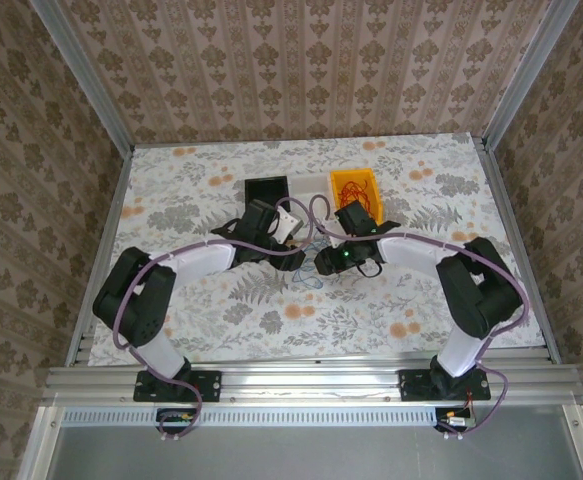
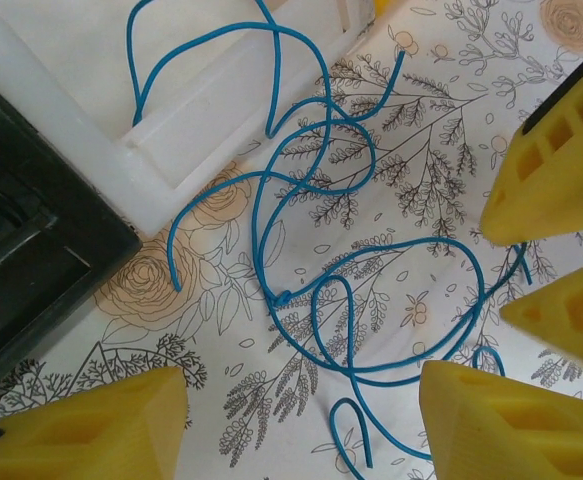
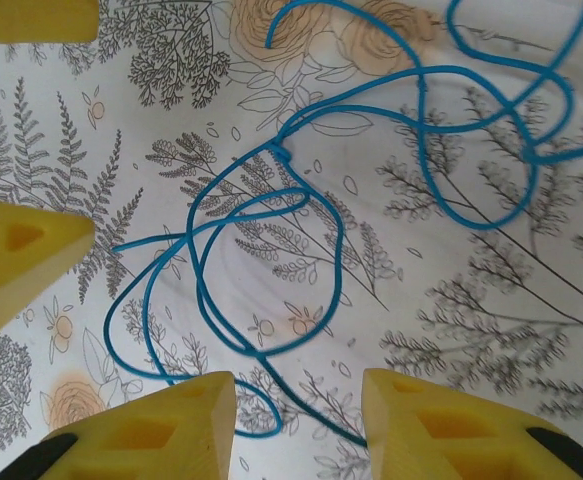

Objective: Untangle the cables

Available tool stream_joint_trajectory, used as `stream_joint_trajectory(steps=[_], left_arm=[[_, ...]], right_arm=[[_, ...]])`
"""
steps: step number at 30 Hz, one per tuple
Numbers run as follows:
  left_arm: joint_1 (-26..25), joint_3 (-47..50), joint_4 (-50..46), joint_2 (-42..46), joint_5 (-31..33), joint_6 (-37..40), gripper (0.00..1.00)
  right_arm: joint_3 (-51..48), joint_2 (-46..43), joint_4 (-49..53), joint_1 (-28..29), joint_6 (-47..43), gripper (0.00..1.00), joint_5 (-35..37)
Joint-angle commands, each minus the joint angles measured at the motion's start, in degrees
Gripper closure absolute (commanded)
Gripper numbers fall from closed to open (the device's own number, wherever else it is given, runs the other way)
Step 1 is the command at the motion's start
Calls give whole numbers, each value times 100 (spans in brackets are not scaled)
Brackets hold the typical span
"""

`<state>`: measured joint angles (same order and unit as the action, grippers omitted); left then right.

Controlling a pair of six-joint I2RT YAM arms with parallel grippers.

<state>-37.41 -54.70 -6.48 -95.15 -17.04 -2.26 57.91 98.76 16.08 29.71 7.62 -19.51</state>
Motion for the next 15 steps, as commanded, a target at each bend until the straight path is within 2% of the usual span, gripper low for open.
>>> stream_joint_trajectory(steps=[1,8,11,13,15], left_arm=[[33,-191,-152,-73,8,282,37],[102,-27,-96,-17,-19,215,37],[102,11,-34,1,-32,160,37],[102,3,9,-21,-69,130,37],[93,-39,39,-52,-101,120,37]], right_arm=[[242,217,194,67,-182,62,148],[329,488,362,231,-375,66,325],[203,394,326,237,-350,88,381],[18,107,199,234,-303,99,602],[-217,-253,30,215,-192,100,958]])
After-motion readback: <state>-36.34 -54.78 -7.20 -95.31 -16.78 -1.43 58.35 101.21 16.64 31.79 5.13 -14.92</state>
